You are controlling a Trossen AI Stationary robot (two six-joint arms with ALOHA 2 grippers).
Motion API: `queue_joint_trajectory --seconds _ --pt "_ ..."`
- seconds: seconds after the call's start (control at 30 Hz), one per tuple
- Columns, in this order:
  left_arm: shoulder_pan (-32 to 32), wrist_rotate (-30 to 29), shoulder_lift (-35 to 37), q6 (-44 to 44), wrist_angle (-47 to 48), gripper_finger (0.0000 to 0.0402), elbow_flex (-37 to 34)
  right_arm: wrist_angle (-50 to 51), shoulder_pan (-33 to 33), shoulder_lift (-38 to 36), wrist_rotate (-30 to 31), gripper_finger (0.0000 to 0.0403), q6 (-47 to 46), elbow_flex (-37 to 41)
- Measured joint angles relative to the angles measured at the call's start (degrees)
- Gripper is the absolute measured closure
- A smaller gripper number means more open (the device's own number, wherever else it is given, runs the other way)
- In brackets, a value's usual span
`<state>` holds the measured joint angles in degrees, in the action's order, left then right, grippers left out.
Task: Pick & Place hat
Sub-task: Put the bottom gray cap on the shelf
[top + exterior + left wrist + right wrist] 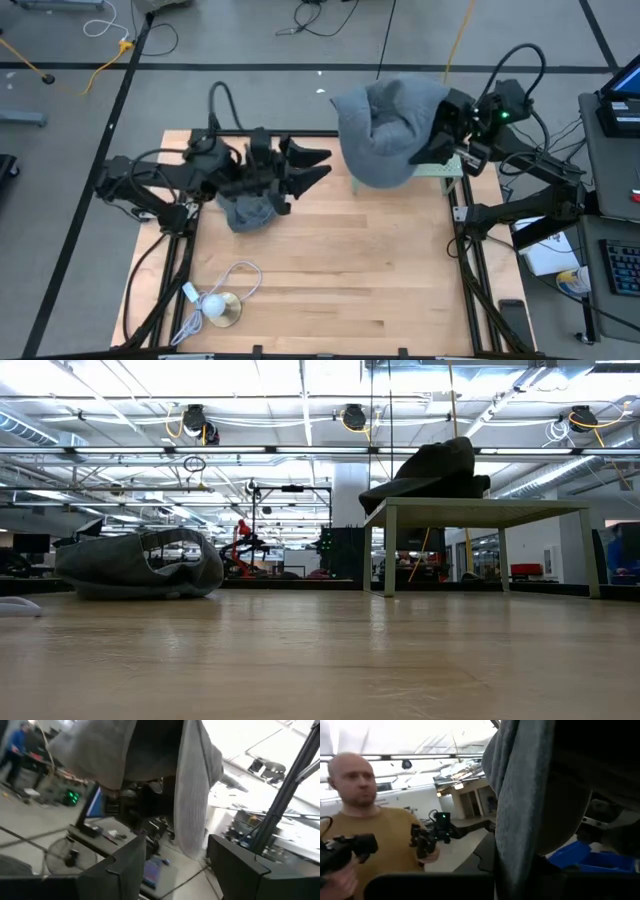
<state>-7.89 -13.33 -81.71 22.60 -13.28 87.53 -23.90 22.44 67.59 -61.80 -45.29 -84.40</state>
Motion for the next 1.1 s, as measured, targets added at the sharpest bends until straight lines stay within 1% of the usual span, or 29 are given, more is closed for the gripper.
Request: queue_joint_trajectory --seconds 0.1,0.23,0.33,0.47,0.53,0.63,0.7,0.77,0.83,0.97,1.1 --pt "1.45 2.61 -0.05 1.92 -0.11 0.0184 0.0 3.15 0.0 -0.02 0.04 0.0398 4.33 0.0" --pt "2.82 3.58 0.02 2.1 -0.2 0.0175 0.0 8.57 -0.02 0.02 0.45 0.0398 9.8 0.0" --pt "3.82 5.17 0.0 2.06 -0.12 0.017 0.0 9.91 -0.03 0.04 2.02 0.0398 12.87 0.0" --pt "4.85 6.21 0.0 1.92 0.25 0.017 0.0 10.01 -0.98 0.97 2.19 0.0399 13.44 -0.07" --pt "5.43 7.35 0.0 1.89 0.3 0.017 0.0 10.09 -1.84 1.65 3.44 0.0399 13.39 -0.07" --pt "6.26 10.56 0.0 1.69 0.29 0.017 0.0 9.75 -3.31 2.79 5.0 0.0399 13.63 -0.07" --pt "6.79 13.54 0.0 1.72 0.51 0.0173 0.0 10.05 -3.46 3.36 4.84 0.0399 13.21 -0.04" --pt "7.17 15.77 0.0 1.85 0.82 0.0187 0.0 10.3 -3.43 3.52 4.83 0.0399 13.03 -0.03" --pt "7.29 16.79 0.0 1.91 0.81 0.021 0.0 10.1 -3.41 3.49 4.76 0.0398 13.03 -0.02" --pt "7.3 17.25 0.0 2.09 1.0 0.0271 0.0 10.5 -3.3 3.41 4.49 0.0388 12.95 -0.02" --pt "7.27 19.8 0.0 1.8 1.07 0.0337 0.0 12.3 -3.28 3.39 4.48 0.0364 10.2 -0.02"
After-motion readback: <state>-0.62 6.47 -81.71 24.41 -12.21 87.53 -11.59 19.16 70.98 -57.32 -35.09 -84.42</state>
